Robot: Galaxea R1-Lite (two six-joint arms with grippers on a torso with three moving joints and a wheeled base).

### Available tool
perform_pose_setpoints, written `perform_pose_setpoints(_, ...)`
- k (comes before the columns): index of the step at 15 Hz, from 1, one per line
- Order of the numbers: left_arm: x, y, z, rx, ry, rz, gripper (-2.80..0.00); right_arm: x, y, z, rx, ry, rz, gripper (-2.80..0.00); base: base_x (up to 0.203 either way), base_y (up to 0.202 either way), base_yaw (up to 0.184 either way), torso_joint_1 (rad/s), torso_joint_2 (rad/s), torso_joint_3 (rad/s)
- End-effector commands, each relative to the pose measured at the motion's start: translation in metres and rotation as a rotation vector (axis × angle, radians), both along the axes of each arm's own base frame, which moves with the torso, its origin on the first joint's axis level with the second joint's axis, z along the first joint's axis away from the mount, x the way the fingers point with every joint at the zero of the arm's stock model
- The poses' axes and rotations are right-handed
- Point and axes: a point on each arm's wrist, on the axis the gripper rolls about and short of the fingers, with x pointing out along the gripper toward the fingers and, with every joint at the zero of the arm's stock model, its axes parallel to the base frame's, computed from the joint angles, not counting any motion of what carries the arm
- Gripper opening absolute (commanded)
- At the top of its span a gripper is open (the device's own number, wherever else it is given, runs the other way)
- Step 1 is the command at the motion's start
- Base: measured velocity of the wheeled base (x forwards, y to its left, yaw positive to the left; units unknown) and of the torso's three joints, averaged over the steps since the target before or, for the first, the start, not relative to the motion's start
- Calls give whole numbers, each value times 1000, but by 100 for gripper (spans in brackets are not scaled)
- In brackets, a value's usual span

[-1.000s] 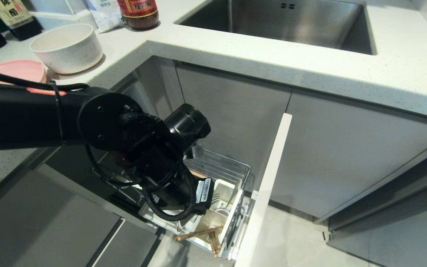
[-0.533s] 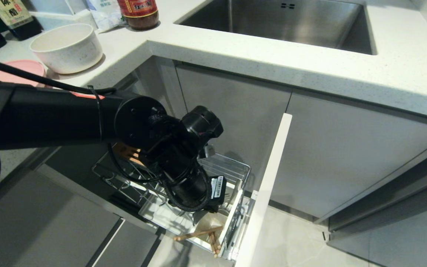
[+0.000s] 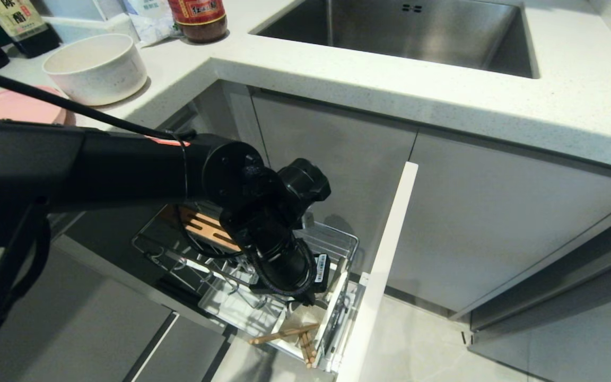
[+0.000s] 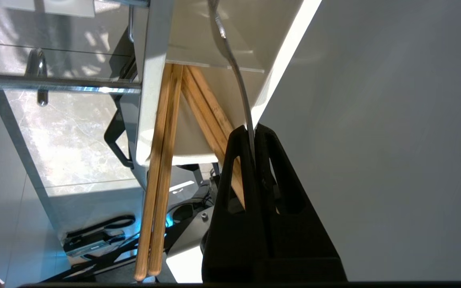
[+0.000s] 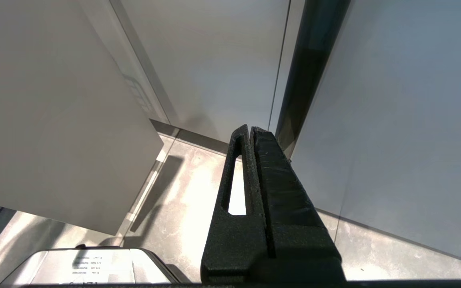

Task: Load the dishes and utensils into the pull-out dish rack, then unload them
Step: Pick up the fork and place it in the cupboard

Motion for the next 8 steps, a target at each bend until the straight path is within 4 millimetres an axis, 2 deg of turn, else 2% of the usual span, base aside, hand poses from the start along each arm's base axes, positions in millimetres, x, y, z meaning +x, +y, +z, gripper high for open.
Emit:
perform_pose_setpoints(1, 4, -4, -7, 10, 14, 1, -280, 0, 0, 0, -1, 0, 0, -280, 0, 0, 0, 0, 0, 0)
perform_pose_setpoints(8, 11, -10, -18, 22, 32, -4, -280, 0, 0, 0, 0, 0, 0, -280, 0, 0, 0, 0, 0, 0)
